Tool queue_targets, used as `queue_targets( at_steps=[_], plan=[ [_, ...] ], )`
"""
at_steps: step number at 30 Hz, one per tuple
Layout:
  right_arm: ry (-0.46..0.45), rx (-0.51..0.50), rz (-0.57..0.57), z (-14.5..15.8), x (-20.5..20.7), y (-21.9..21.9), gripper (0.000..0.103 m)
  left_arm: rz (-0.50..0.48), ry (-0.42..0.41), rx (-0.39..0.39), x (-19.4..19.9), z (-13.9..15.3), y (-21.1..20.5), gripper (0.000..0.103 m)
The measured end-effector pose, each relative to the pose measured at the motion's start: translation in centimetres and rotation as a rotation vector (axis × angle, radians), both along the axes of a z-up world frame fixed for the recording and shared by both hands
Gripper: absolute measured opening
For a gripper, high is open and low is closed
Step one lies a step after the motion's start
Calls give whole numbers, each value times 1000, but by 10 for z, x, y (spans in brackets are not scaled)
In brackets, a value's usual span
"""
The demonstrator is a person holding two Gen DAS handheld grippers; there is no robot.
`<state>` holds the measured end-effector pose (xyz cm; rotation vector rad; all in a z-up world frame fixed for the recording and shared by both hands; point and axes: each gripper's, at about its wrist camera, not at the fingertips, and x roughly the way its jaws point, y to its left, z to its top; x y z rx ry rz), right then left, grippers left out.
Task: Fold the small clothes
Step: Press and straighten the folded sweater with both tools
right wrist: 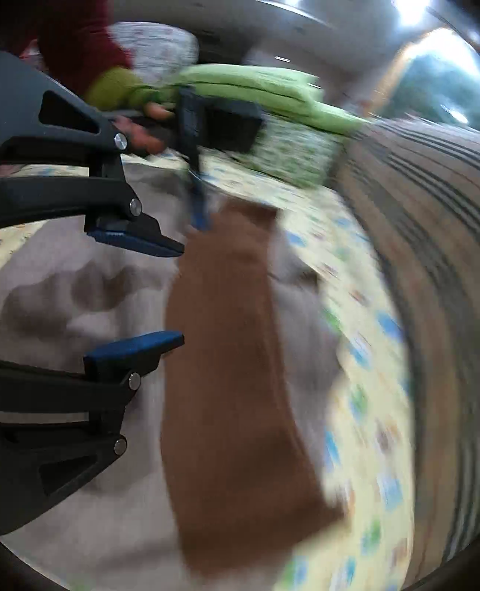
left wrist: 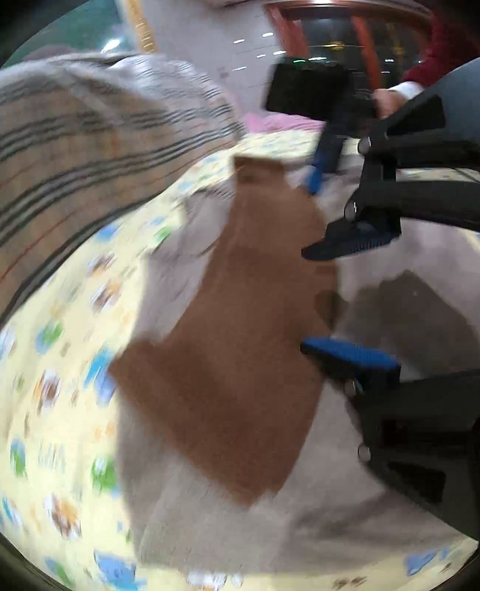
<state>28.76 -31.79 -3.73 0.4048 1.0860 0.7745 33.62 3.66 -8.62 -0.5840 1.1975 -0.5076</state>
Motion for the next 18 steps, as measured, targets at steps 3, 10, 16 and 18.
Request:
queue_targets(
  at_steps=[3,10,16,18],
  plan=[
    [40,-94,120,-15,10,33,43,100,-41,25,5,4,22,38],
    [-27,-81,-206,-7,66,13,42,227,-100,156,4,17,64,35],
    [-66,14,-258,23,24,-15,49,239,-152,51,-42,45,64,52],
    [-78,-16,-257,24,-3,-33,52,203,-158,74,-58,42,55,53]
  ],
)
